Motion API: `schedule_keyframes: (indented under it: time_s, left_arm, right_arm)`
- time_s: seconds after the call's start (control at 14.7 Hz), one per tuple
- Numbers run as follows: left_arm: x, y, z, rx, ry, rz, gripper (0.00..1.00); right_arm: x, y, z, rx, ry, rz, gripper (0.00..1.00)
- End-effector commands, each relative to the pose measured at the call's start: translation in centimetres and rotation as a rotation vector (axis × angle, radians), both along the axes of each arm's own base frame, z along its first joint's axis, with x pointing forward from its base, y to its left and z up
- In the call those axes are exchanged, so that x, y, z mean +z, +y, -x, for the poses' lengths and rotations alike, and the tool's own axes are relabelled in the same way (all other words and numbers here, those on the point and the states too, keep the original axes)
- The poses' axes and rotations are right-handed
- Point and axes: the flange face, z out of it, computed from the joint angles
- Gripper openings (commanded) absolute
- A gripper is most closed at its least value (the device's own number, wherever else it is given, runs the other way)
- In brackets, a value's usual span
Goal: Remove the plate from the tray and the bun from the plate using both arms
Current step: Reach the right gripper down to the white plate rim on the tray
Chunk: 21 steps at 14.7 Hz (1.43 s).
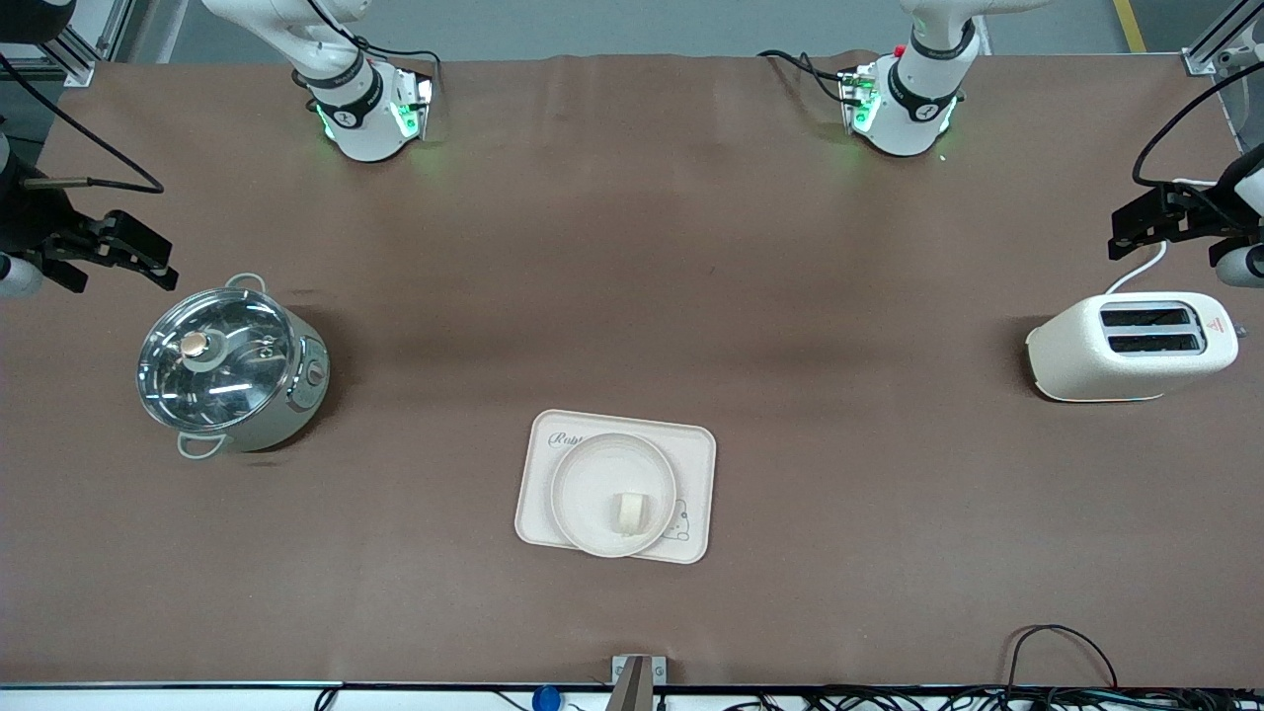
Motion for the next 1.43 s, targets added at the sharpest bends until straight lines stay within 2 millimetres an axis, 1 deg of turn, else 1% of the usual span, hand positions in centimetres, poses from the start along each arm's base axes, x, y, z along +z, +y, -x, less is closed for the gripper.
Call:
schedule_keyframes:
  time_s: [0.0,0.27,0.41,0.48,0.68,0.75,0.81,0.95,1.02,1.09,1.15,1.22,1.29,1.36]
  left_arm:
    - [0.2,0.2,-0.1,-0.009,-0.005,0.012,1.0]
    - [0.0,0.1,-0.2,-0.001,-0.002,0.021,1.0]
    - [-0.1,0.4,-0.2,0.004,0.0,0.026,1.0]
    - [-0.1,0.9,-0.3,0.014,0.0,0.034,1.0]
    - [-0.6,3.4,-0.5,0.057,0.009,0.115,1.0]
    - [-0.6,3.5,-0.5,0.058,0.009,0.116,1.0]
    - [-0.6,3.5,-0.5,0.062,0.011,0.114,1.0]
    - [-0.6,3.1,-0.5,0.07,0.01,0.11,1.0]
    - [-0.6,2.8,-0.5,0.065,0.01,0.11,1.0]
    - [-0.6,2.7,-0.5,0.064,0.01,0.108,1.0]
    - [-0.6,2.7,-0.5,0.064,0.01,0.107,1.0]
    - [-0.6,2.7,-0.5,0.064,0.01,0.105,1.0]
    - [-0.6,2.5,-0.5,0.061,0.01,0.105,1.0]
    - [-0.5,2.3,-0.5,0.062,0.007,0.105,1.0]
  right_arm:
    - [0.0,0.1,0.3,-0.007,0.0,-0.014,1.0]
    - [-0.1,0.0,0.3,-0.009,0.005,-0.014,1.0]
    - [-0.1,0.0,0.3,-0.007,0.005,-0.014,1.0]
    - [-0.1,0.0,0.3,-0.009,0.006,-0.014,1.0]
    - [-0.1,0.0,0.2,-0.016,0.006,-0.018,1.0]
    - [-0.2,0.1,0.1,-0.003,0.005,-0.018,1.0]
    - [-0.9,0.5,-0.2,0.005,0.018,-0.018,1.0]
    - [-2.3,3.3,-0.8,0.044,0.043,-0.018,1.0]
    - [-4.6,5.3,-1.7,0.07,0.078,-0.028,1.0]
    - [-7.0,8.0,-2.7,0.081,0.109,-0.109,1.0]
    - [-9.0,9.5,-3.9,0.029,0.118,-0.196,1.0]
    - [-12.1,11.0,-5.6,-0.041,0.136,-0.253,1.0]
    - [-15.0,14.2,-6.7,-0.076,0.136,-0.276,1.0]
    - [-18.6,16.9,-8.1,-0.115,0.112,-0.284,1.0]
